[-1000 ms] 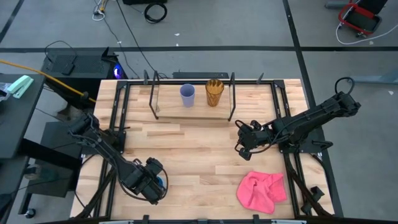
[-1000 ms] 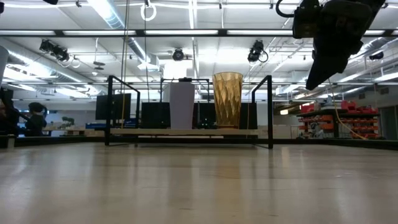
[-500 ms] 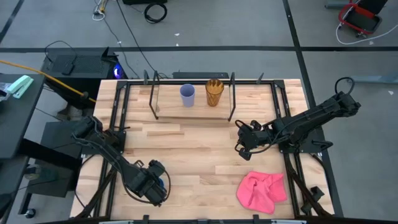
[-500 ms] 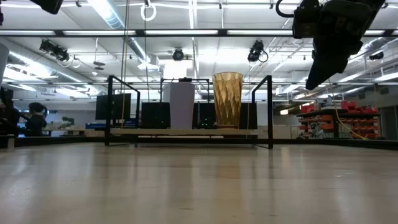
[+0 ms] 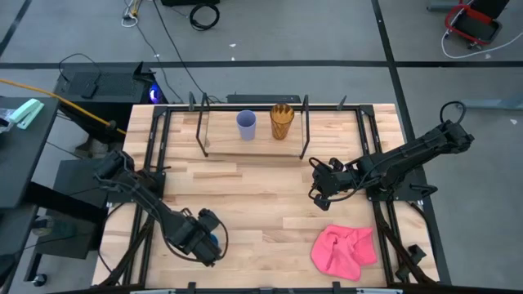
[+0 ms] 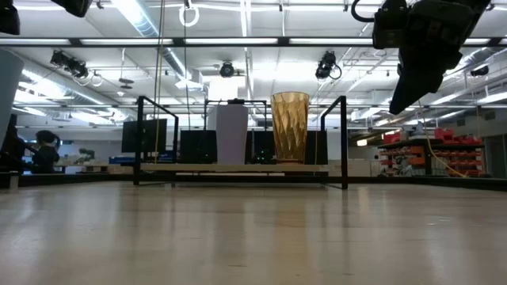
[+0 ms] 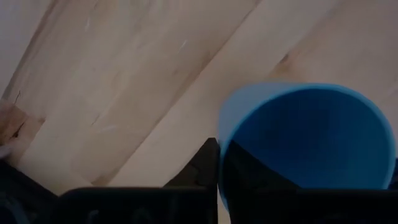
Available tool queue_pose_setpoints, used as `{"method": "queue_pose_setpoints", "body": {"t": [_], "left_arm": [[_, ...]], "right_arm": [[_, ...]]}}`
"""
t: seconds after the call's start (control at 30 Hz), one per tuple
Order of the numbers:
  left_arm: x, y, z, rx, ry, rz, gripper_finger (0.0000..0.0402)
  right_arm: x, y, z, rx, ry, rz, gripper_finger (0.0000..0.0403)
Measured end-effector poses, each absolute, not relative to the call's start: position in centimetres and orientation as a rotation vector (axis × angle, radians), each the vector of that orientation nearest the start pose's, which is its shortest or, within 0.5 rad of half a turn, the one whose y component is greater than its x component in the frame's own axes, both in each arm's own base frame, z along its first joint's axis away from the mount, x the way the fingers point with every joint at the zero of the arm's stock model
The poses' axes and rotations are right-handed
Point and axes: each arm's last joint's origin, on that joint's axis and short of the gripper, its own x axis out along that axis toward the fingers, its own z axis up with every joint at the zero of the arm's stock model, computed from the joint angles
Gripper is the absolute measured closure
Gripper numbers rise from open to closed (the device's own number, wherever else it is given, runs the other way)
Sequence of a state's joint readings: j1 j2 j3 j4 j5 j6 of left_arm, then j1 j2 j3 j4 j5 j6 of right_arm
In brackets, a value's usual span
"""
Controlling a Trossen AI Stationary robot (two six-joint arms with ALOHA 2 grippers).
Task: Stack small to large cups/mugs on shelf
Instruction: Put the blue cup on the shelf
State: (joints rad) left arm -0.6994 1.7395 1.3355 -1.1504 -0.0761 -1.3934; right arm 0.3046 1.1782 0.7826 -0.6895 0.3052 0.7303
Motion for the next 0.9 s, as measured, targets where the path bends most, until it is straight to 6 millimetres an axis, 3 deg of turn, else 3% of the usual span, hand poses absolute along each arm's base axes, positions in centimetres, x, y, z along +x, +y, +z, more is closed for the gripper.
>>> {"method": "queue_pose_setpoints", "body": {"t": [0.3, 0.53, 0.77, 0.9], "left_arm": [[26.2, -18.7, 25.9, -0.507, 1.417, 0.412, 0.0391], [27.7, -17.1, 30.9, -0.496, 1.331, 0.377, 0.0391], [27.4, -13.7, 36.7, -0.467, 1.28, 0.496, 0.0391], [28.0, -11.7, 39.1, -0.475, 1.177, 0.479, 0.0391]], "right_arm": [[20.5, 5.5, 22.4, 0.338, 0.968, -0.371, 0.0353], [20.5, 5.5, 22.4, 0.338, 0.968, -0.37, 0.0353], [20.5, 5.5, 22.4, 0.339, 0.967, -0.37, 0.0353], [20.5, 5.5, 22.4, 0.341, 0.967, -0.371, 0.0353]]}}
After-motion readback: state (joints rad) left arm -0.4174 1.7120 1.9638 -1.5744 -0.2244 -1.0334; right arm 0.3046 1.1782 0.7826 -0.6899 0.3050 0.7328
